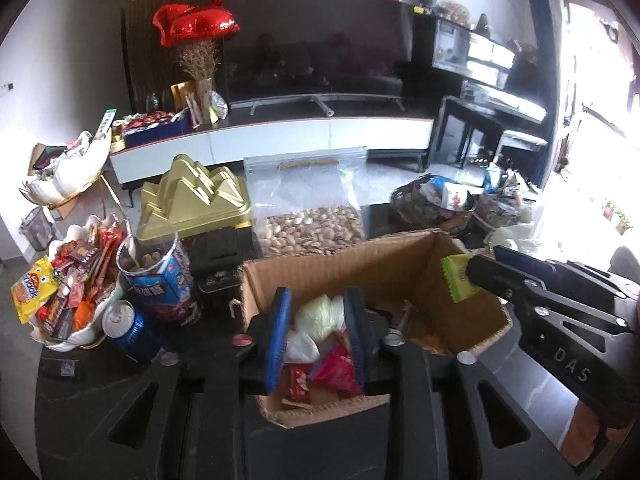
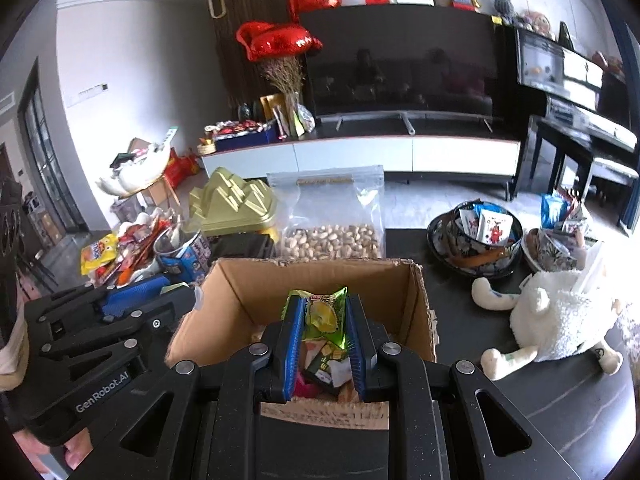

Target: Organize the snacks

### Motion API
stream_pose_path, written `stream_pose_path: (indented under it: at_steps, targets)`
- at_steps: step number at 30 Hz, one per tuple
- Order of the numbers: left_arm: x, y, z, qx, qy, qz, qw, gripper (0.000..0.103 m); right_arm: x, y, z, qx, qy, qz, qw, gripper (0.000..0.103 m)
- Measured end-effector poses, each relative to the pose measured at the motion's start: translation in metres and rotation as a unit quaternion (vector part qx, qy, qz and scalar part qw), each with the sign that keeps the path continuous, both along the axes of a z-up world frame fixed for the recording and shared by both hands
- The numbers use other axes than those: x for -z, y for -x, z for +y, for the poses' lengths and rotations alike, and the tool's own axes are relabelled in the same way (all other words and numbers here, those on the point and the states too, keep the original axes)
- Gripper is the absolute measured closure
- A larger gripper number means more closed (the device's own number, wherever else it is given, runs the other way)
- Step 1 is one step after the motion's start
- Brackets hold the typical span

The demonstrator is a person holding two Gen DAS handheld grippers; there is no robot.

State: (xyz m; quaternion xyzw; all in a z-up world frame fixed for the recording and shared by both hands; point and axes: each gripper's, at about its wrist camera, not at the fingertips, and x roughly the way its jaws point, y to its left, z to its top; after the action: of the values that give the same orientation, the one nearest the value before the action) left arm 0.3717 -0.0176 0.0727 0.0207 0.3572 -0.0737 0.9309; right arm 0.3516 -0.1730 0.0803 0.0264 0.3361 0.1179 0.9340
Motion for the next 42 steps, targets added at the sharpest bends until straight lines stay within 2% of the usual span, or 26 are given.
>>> stream_pose_path:
  at_steps: [1, 3, 5, 6, 8, 11, 13, 14, 23, 28, 33, 37, 42]
  targets:
    - [0.000, -0.001, 0.001, -0.008, -0.003, -0.003, 1.0000, 0.060, 0.001, -0.003, 0.000, 0.002, 0.003, 0.006, 1.000, 0.080]
    - [0.000, -0.002, 0.003, -0.019, -0.012, -0.005, 0.9997, 0.059, 0.001, -0.007, -0.001, 0.011, 0.010, 0.014, 1.000, 0.076]
    - [0.000, 0.000, 0.006, -0.024, -0.016, -0.007, 0.9996, 0.055, 0.002, -0.008, -0.001, 0.017, 0.022, 0.017, 0.999, 0.067]
    - [0.000, 0.004, 0.007, -0.028, -0.020, -0.010, 0.9993, 0.050, 0.002, -0.006, -0.001, 0.022, 0.029, 0.017, 0.999, 0.061]
    - [-0.001, 0.009, 0.010, -0.033, -0.025, -0.015, 0.9990, 0.047, 0.002, 0.000, 0.000, 0.026, 0.042, 0.009, 0.999, 0.058]
    - [-0.003, 0.020, 0.012, -0.037, -0.029, -0.018, 0.9987, 0.044, 0.000, 0.008, 0.000, 0.029, 0.047, 0.005, 0.998, 0.048]
    - [-0.005, 0.031, 0.014, -0.042, -0.030, -0.025, 0.9984, 0.036, -0.002, 0.016, -0.001, 0.031, 0.049, -0.002, 0.998, 0.043]
    - [-0.007, 0.036, 0.014, -0.043, -0.030, -0.029, 0.9982, 0.035, -0.003, 0.023, -0.001, 0.034, 0.052, -0.008, 0.998, 0.041]
    - [-0.027, 0.102, 0.018, -0.053, -0.038, -0.095, 0.9933, 0.017, -0.020, 0.083, -0.006, 0.056, 0.048, -0.061, 0.995, 0.024]
    - [-0.035, 0.146, 0.017, -0.056, -0.049, -0.141, 0.9871, 0.002, -0.028, 0.124, -0.009, 0.061, 0.043, -0.092, 0.993, 0.016]
    - [-0.041, 0.184, 0.018, -0.056, -0.049, -0.173, 0.9821, 0.000, -0.035, 0.161, -0.014, 0.073, 0.035, -0.120, 0.990, 0.010]
    - [-0.044, 0.211, 0.019, -0.059, -0.047, -0.196, 0.9777, 0.000, -0.036, 0.190, -0.016, 0.081, 0.037, -0.139, 0.986, 0.010]
    - [-0.043, 0.238, 0.017, -0.054, -0.042, -0.204, 0.9766, 0.000, -0.031, 0.218, -0.018, 0.073, 0.023, -0.141, 0.987, 0.010]
